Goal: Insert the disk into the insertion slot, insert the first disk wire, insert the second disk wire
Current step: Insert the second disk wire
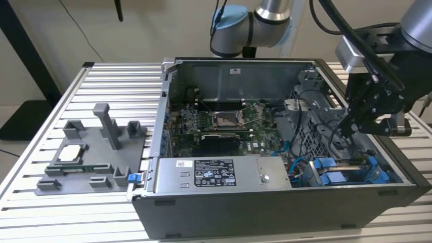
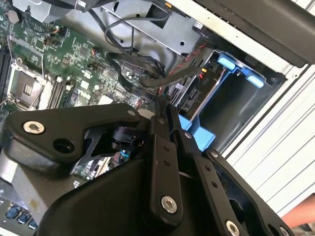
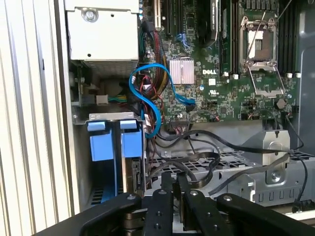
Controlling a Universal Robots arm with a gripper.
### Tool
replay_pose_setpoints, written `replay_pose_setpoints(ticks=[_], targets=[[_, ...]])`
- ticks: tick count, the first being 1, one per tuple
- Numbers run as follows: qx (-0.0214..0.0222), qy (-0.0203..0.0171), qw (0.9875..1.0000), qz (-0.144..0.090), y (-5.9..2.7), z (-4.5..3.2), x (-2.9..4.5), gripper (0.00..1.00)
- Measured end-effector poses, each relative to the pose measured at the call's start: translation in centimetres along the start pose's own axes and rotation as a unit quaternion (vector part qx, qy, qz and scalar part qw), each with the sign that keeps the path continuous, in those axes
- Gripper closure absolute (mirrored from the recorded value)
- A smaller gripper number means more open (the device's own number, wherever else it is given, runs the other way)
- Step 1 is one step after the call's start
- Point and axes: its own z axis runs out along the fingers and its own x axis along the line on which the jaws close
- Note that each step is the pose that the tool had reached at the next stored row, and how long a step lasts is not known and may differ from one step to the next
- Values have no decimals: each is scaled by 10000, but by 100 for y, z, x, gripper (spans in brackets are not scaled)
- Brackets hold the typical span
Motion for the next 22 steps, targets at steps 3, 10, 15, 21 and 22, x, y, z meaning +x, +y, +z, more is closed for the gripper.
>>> replay_pose_setpoints(ticks=[3, 10, 15, 21, 22], targets=[[0, -1, 10000, 0, 0, 1, 2, 100], [0, -1, 10000, 0, -2, 12, 36, 100], [0, 3, 10000, 0, -2, 19, 45, 100], [0, 3, 10000, 0, -2, 22, 46, 100], [0, 3, 10000, 0, -2, 24, 46, 100]])
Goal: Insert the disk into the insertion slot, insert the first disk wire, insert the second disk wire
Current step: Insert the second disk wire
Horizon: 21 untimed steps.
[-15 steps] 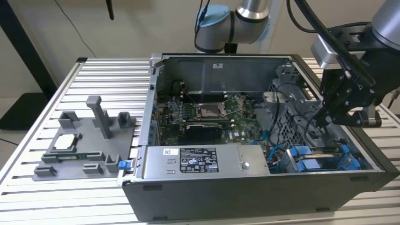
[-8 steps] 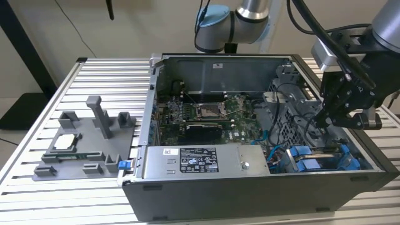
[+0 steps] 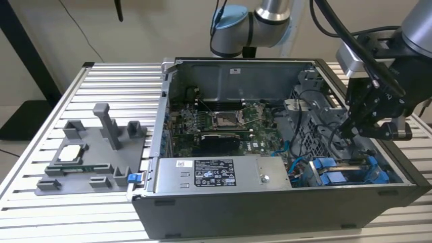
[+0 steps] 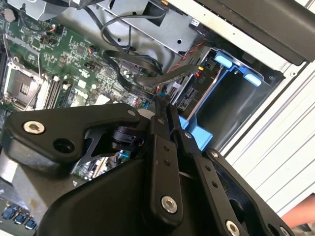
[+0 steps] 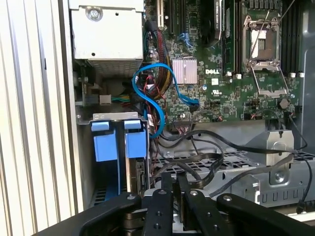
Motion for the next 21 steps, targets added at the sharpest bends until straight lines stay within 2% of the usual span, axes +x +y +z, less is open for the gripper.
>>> replay_pose_setpoints(ticks=[7, 9, 16, 18, 21], targets=[[-6, 8, 10000, 1, 0, 32, 17, 100], [-23, 34, 10000, 4, -1, 37, 28, 100], [-91, 177, 9998, 15, -2, 49, 61, 100], [-100, 204, 9997, 17, -2, 61, 66, 100], [-102, 219, 9997, 17, -2, 90, 72, 100]])
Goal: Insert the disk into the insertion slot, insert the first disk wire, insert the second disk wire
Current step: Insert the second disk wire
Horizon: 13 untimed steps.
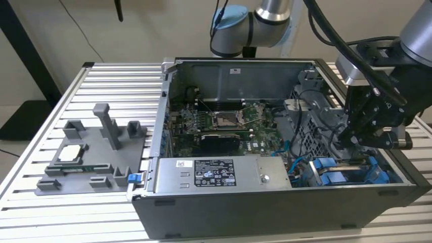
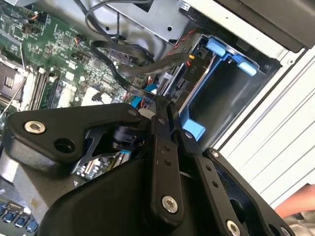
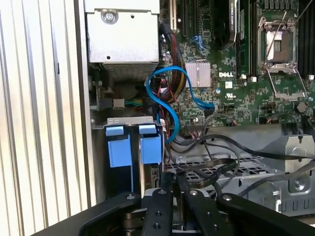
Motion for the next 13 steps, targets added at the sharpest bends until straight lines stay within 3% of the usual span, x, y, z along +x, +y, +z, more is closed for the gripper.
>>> replay_pose_setpoints(ticks=[13], targets=[[0, 0, 10000, 0, 16, 12, 3, 100]])
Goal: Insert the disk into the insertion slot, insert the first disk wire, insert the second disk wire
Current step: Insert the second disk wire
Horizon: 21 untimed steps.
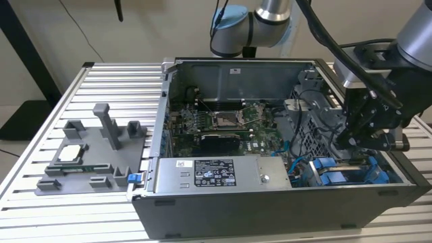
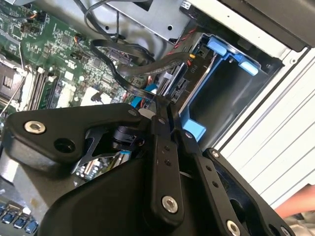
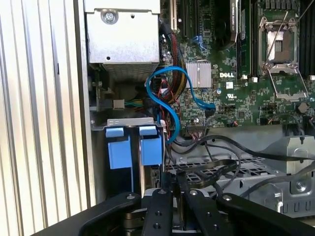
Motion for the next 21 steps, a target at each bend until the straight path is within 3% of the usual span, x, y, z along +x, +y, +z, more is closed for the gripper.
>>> replay_pose_setpoints(ticks=[11, 13, 18, 19, 21], targets=[[3, 10, 10000, -1, 3, 96, 11, 100], [6, 55, 10000, -1, -5, 101, 11, 100], [21, 281, 9996, -5, -28, 121, 13, 100], [26, 300, 9995, -8, -31, 126, 13, 100], [37, 300, 9995, -19, -39, 131, 12, 100]])
